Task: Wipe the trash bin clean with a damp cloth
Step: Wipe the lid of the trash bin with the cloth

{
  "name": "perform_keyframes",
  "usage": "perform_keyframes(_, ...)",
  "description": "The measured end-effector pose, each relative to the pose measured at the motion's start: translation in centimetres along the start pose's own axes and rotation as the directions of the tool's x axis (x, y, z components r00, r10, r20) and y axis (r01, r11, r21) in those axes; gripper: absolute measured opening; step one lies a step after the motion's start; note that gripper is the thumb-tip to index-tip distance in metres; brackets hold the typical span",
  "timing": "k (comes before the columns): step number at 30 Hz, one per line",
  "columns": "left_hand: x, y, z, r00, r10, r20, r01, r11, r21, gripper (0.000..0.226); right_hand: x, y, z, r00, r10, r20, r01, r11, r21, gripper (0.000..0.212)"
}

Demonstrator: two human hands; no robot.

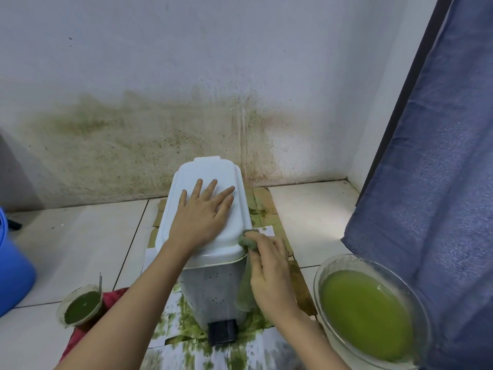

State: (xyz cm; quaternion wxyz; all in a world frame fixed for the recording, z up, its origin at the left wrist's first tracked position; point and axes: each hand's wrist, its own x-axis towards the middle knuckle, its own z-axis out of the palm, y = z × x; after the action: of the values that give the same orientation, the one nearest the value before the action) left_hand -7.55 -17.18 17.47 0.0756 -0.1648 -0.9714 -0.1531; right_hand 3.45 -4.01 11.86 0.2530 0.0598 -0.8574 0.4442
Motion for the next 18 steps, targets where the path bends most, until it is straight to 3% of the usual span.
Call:
perform_keyframes(4,-0.3,-0.1,-0.1,0.994,0.105,0.007,-0.105,0.994,0.023,0.057,-0.7,0.1,-0.2,0.98,-0.196,-0.013,0.193,0.971,-0.143,0.028)
perform_keyframes(7,0.0,0.0,-0.2,0.996,0.062,0.058,-0.064,0.998,0.03,0.05,-0.5,0.8,-0.6,0.963,-0.267,0.027,0.267,0.943,-0.198,0.03)
perform_keyframes(10,0.3,0.0,-0.2,0.996,-0.031,0.088,0.03,1.0,0.009,0.056,1.5,1.4,-0.1,0.998,-0.056,0.009,0.056,0.997,-0.061,0.028)
perform_keyframes(13,0.6,0.0,0.0,0.991,-0.068,0.116,0.07,0.998,-0.01,0.057,5.6,1.6,0.3,0.98,0.159,0.116,-0.167,0.984,0.067,0.025)
perform_keyframes(18,-0.1,-0.5,-0.5,0.981,-0.053,0.188,0.051,0.999,0.014,0.052,9.1,0.1,-0.1,0.922,0.283,0.264,-0.349,0.903,0.249,0.026)
